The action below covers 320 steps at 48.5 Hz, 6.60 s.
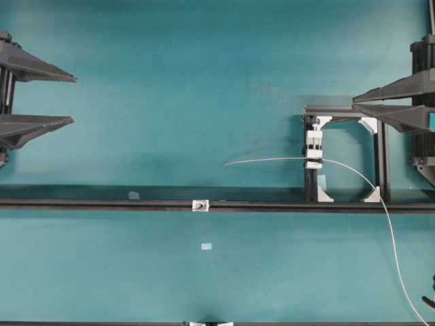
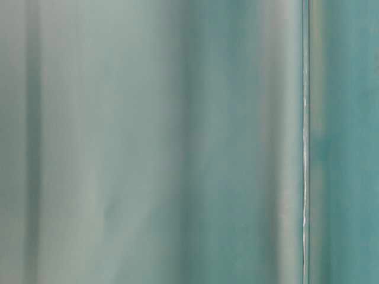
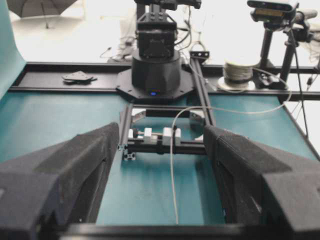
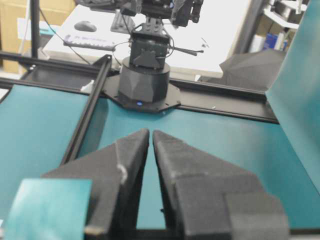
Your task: Insert the wire through the hole in the metal fitting marked with a red label. (retake)
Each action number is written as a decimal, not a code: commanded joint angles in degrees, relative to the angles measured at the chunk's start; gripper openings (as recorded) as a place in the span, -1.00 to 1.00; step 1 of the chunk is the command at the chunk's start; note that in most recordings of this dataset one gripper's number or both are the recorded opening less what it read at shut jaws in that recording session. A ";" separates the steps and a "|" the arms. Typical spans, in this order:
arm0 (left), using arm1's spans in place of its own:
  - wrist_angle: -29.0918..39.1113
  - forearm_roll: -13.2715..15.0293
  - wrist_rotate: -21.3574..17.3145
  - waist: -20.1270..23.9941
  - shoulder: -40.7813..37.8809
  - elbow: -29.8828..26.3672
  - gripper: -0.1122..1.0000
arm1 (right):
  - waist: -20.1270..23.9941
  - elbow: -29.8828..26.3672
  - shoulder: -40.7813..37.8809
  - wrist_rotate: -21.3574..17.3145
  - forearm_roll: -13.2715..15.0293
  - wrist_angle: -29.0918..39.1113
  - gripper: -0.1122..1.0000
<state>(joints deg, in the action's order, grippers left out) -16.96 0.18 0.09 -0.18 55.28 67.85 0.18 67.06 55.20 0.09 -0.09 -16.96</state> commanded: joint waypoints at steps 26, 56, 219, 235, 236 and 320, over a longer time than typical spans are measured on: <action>-0.09 1.49 -0.18 -1.23 -3.43 1.05 0.08 | -0.62 2.20 -1.23 -5.19 -2.37 -0.18 -0.54; -0.18 1.58 -0.44 -1.23 -7.91 2.02 0.16 | -1.23 2.11 -8.79 -8.88 -2.46 -0.18 0.44; -6.77 1.58 -0.44 -0.97 -30.41 2.64 0.16 | 1.76 -13.54 -59.33 -10.28 -2.46 -7.21 -0.06; -6.86 1.58 -0.35 -1.05 -30.41 2.72 0.15 | 1.76 -13.54 -59.33 -10.20 -2.37 -8.88 -0.77; -6.86 1.58 -0.44 -1.05 -30.41 2.72 0.15 | 1.76 -13.54 -59.33 -10.20 -2.37 -8.88 -0.77; -22.32 2.81 1.41 -4.39 -38.23 2.20 0.16 | 4.66 -7.03 -44.12 -10.02 -6.77 -13.80 -0.77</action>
<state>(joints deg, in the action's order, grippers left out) -35.95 2.72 1.14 -3.16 19.42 70.84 3.43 60.12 10.90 -10.02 -5.27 -28.74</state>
